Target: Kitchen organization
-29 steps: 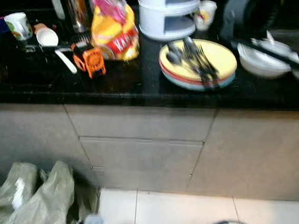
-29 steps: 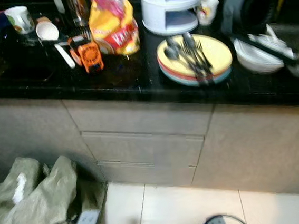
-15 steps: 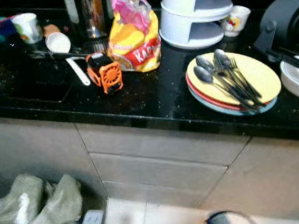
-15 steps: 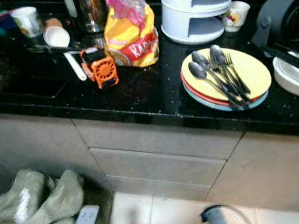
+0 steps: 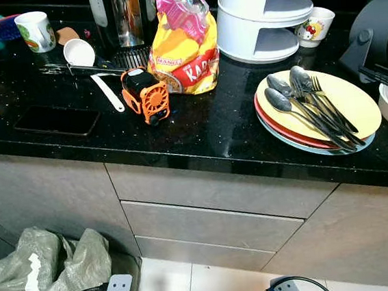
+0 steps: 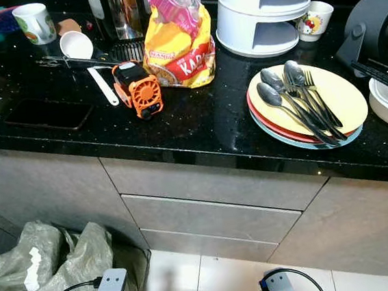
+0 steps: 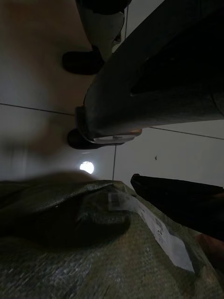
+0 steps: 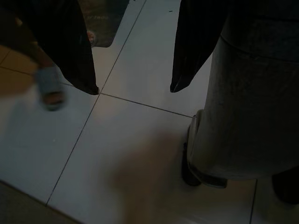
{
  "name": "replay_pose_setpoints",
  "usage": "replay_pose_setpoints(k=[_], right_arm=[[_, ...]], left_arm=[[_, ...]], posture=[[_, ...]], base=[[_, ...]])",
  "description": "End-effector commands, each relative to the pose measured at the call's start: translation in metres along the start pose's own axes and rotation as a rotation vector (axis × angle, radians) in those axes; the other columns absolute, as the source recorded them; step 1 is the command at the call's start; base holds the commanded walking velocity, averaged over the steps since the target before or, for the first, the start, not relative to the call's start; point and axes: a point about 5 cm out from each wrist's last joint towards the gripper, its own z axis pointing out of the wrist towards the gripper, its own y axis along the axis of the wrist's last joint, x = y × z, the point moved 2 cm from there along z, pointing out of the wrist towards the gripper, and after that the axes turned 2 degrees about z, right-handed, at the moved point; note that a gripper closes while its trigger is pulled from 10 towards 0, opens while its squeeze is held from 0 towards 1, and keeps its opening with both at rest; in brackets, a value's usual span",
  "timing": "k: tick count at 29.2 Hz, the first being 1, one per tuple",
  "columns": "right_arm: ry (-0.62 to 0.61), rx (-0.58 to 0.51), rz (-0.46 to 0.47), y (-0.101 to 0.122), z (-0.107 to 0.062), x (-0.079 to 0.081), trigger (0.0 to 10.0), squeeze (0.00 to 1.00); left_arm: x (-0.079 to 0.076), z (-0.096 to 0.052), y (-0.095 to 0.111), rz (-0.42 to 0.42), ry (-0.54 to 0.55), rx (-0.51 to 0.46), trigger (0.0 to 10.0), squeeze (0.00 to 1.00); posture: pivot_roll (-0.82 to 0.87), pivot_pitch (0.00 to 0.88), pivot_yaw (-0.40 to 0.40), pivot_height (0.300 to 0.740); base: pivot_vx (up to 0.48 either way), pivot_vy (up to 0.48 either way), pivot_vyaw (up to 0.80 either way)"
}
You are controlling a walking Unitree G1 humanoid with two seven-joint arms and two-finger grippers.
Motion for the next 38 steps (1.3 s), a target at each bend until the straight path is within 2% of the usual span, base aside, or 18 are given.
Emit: replay_pose_setpoints(k=[1, 22, 38], right_arm=[[0.021, 0.036, -0.008, -0.0106, -0.0007, 0.0047, 10.0, 0.00], [0.018, 0.029, -0.011, -0.0103, -0.0007, 0.0023, 10.0, 0.00], [0.019, 0.029, -0.008, -0.0105, -0.0008, 0.0021, 10.0, 0.00]], left_arm=[[-0.0048, -0.0009, -0.0172, -0.014, -0.019, 0.061, 10.0, 0.00], [-0.0082, -0.0004, -0.0174, -0.020, -0.033, 0.062, 10.0, 0.00], [-0.0090, -0.0004, -0.0178, -0.025, -0.039, 0.063, 10.0, 0.00]], posture=[[0.07, 0.099, -0.009, 0.740], [0.08, 0.098, -0.017, 0.740], [0.08, 0.103, -0.014, 0.740]], base=[[0.000, -0.266, 0.00], [0.000, -0.264, 0.00], [0.000, -0.351, 0.00]])
